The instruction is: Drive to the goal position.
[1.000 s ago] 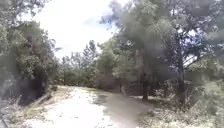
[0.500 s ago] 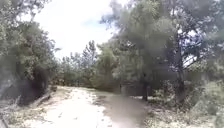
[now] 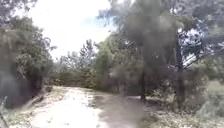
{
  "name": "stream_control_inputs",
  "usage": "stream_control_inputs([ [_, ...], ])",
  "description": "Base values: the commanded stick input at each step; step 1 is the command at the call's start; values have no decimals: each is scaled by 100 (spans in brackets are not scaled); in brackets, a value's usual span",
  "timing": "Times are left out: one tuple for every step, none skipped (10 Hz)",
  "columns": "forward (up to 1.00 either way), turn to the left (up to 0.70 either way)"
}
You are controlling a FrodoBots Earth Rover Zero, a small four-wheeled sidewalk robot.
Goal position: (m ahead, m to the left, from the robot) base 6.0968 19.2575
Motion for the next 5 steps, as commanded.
stream_control_inputs([
  [0, 0],
  [0, 0],
  [59, 0],
  [59, 0],
  [59, 0],
])
